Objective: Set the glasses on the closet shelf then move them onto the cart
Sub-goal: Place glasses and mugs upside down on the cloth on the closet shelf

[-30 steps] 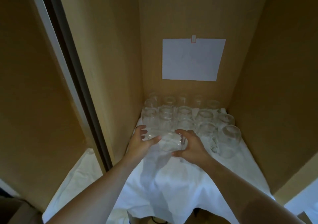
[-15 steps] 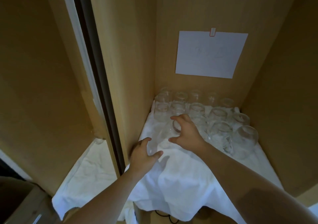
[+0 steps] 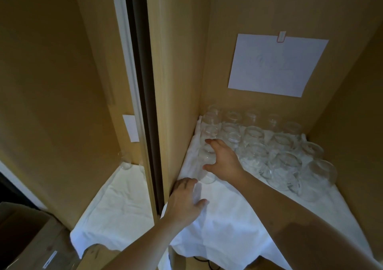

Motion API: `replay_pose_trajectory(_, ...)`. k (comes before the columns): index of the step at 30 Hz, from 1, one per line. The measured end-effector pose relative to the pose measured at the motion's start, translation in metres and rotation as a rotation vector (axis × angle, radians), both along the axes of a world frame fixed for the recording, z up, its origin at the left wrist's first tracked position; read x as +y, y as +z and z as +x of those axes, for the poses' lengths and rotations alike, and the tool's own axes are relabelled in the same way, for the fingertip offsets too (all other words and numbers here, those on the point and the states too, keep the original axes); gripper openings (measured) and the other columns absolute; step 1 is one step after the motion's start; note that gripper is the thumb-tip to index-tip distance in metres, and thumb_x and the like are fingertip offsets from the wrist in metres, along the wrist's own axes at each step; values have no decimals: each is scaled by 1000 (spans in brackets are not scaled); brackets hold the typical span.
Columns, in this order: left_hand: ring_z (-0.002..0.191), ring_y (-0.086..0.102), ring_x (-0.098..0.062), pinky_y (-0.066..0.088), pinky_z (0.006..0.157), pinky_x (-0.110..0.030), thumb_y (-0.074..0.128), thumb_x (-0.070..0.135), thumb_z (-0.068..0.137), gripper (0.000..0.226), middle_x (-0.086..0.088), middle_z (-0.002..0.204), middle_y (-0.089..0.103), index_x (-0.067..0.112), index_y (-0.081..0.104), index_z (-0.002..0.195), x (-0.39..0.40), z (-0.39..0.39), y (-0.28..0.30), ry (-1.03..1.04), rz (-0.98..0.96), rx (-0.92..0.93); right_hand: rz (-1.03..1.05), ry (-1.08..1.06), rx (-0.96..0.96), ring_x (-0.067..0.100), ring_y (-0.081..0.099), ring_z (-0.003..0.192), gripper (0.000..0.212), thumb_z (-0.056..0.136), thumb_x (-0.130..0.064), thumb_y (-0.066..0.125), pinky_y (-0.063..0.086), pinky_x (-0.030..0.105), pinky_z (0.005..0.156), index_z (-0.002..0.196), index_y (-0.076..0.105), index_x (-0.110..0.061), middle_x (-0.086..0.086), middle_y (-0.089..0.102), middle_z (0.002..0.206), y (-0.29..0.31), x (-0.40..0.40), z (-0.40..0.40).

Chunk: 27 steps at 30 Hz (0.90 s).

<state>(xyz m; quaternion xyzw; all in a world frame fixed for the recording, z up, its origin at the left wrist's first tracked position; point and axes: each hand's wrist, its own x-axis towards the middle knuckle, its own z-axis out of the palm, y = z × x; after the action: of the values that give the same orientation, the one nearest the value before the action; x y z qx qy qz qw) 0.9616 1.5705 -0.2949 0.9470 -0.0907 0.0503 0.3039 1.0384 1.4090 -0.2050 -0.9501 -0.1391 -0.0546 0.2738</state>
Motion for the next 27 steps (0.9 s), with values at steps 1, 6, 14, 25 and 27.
replay_pose_trajectory(1, 138, 39, -12, 27, 111, -19, 64, 60, 88, 69, 9, 145, 49, 24, 48, 144, 0, 0, -3, -14, 34, -1, 4, -10, 1, 19, 54, 124, 88, 74, -22, 87, 46, 28, 98, 150, 43, -19, -1, 47, 145, 0, 1, 1)
replay_pose_trajectory(6, 138, 37, -17, 30, 112, -25, 54, 62, 91, 60, 6, 138, 52, 23, 51, 137, -4, 3, -6, -56, 176, -13, 31, -48, 3, 18, 53, 126, 87, 73, -23, 87, 46, 29, 100, 149, 44, -21, -3, 46, 147, -2, 6, 4)
replay_pose_trajectory(14, 134, 38, -25, 35, 112, -35, 40, 60, 96, 55, -4, 135, 51, 19, 52, 130, -3, 5, -6, -138, 351, -10, 61, -106, -32, 20, 52, 128, 86, 73, -22, 88, 46, 30, 101, 148, 45, -18, -1, 46, 148, -9, 14, -4)
replay_pose_trajectory(25, 133, 40, -33, 37, 111, -39, 37, 50, 100, 54, -12, 138, 48, 13, 45, 138, -11, 3, -7, -136, 425, 32, -99, -271, -46, 36, 37, 142, 96, 82, -38, 81, 40, 44, 112, 159, 24, -25, 14, 24, 163, -14, 26, -22)
replay_pose_trajectory(27, 132, 41, -32, 37, 110, -39, 38, 50, 100, 51, -10, 135, 48, 14, 47, 135, -9, 2, -7, -151, 405, 37, -71, -314, -29, 35, 37, 141, 99, 82, -42, 81, 39, 43, 113, 159, 21, -24, 12, 25, 162, -14, 24, -34)
